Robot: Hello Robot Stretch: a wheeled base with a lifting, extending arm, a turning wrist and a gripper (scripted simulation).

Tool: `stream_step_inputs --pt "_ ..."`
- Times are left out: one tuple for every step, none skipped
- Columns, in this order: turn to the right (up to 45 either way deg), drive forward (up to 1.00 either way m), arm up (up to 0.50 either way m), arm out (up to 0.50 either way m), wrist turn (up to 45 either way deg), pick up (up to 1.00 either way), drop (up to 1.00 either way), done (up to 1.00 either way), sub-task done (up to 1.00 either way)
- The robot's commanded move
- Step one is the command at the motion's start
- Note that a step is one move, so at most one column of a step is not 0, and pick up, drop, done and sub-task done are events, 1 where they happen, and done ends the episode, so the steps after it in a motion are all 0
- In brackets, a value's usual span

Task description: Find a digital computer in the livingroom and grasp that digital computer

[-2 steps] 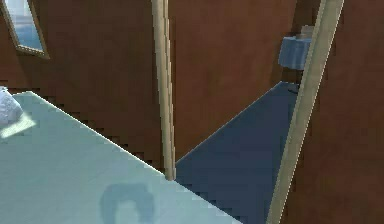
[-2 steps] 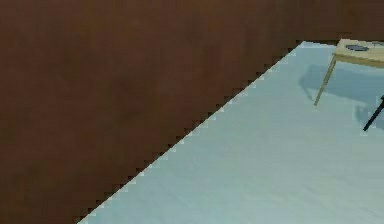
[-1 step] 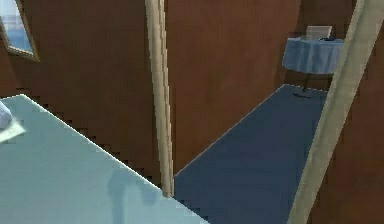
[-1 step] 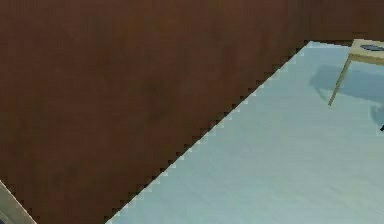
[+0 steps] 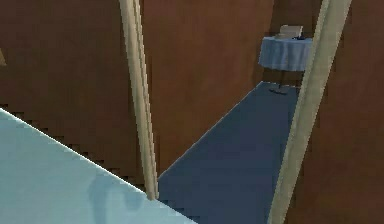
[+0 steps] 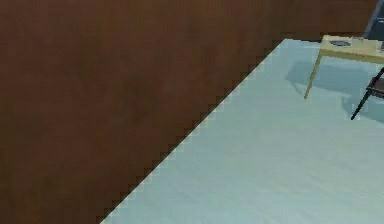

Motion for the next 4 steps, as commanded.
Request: stream_step_inputs --pt "0.0 0.85 0.00 0.00 0.0 0.00 0.00 0.00 0.00" --pt "33.0 0.00 0.00 0.00 0.0 0.00 0.00 0.00 0.00" --pt "0.0 0.30 0.00 0.00 0.0 0.00 0.00 0.00 0.00" --pt "27.0 0.00 0.00 0.00 0.0 0.00 0.00 0.00 0.00"
